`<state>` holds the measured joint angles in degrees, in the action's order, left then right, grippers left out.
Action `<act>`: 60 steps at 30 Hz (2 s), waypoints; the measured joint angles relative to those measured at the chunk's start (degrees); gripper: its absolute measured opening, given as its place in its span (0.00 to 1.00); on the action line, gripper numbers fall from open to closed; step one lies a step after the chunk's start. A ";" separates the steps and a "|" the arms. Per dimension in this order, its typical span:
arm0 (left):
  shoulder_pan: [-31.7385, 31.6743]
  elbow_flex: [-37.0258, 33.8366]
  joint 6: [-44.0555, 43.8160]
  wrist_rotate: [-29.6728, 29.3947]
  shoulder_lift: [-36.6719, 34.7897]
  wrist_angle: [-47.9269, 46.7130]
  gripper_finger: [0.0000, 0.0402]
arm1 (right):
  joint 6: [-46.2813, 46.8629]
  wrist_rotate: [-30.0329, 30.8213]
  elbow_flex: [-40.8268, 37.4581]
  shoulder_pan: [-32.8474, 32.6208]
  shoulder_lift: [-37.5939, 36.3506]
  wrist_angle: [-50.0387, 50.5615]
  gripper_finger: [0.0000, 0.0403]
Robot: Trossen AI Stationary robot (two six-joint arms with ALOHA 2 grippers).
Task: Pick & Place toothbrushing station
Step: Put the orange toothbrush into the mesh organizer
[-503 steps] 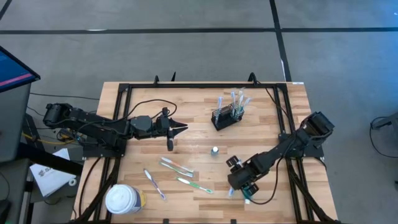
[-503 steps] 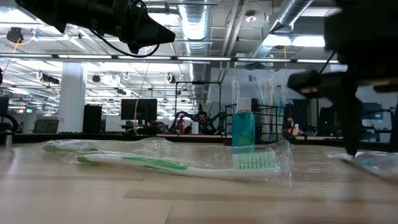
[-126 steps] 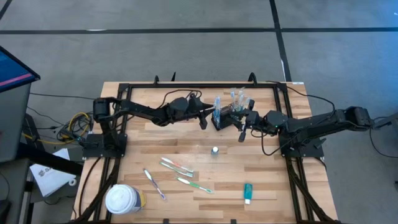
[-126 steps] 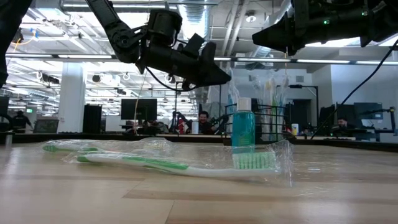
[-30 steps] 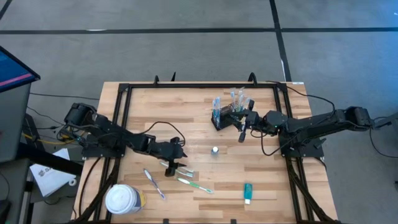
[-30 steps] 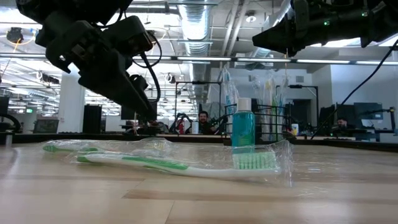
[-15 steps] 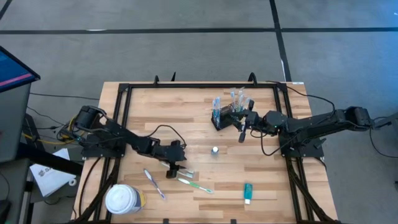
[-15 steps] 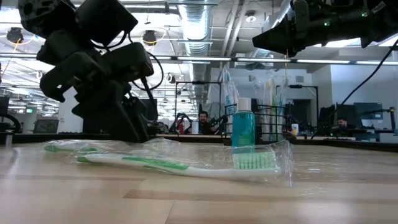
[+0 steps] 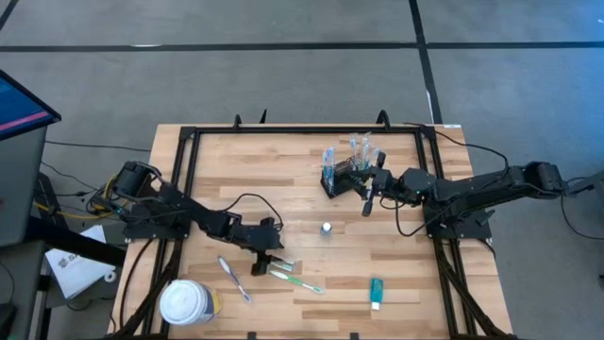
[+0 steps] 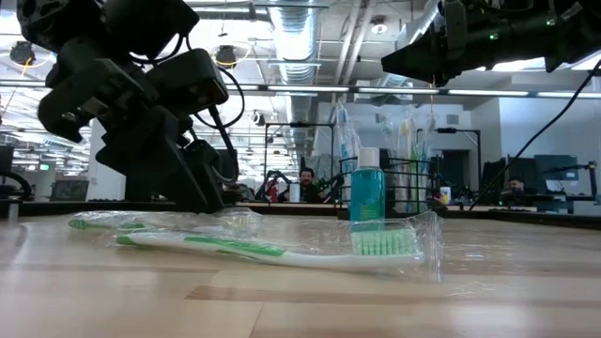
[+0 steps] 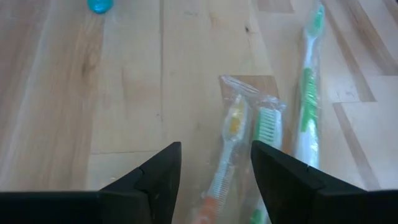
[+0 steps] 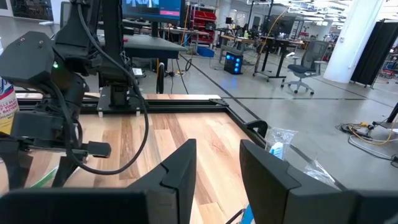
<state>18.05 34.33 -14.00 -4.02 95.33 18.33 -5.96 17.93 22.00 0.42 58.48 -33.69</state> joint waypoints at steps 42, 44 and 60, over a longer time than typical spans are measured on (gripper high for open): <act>1.50 0.11 3.02 -4.73 1.99 1.82 0.06 | 0.00 0.02 0.00 -0.01 0.02 0.20 0.28; 1.50 0.11 3.02 -4.81 1.99 2.22 0.02 | 0.00 0.01 0.00 -0.01 0.02 0.23 0.28; 0.17 0.06 3.18 -10.35 -0.60 9.08 0.00 | 0.00 0.00 0.00 -0.01 0.02 0.27 0.28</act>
<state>18.22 34.39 -10.82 -14.38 94.73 27.41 -5.96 17.93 22.00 0.40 58.50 -33.43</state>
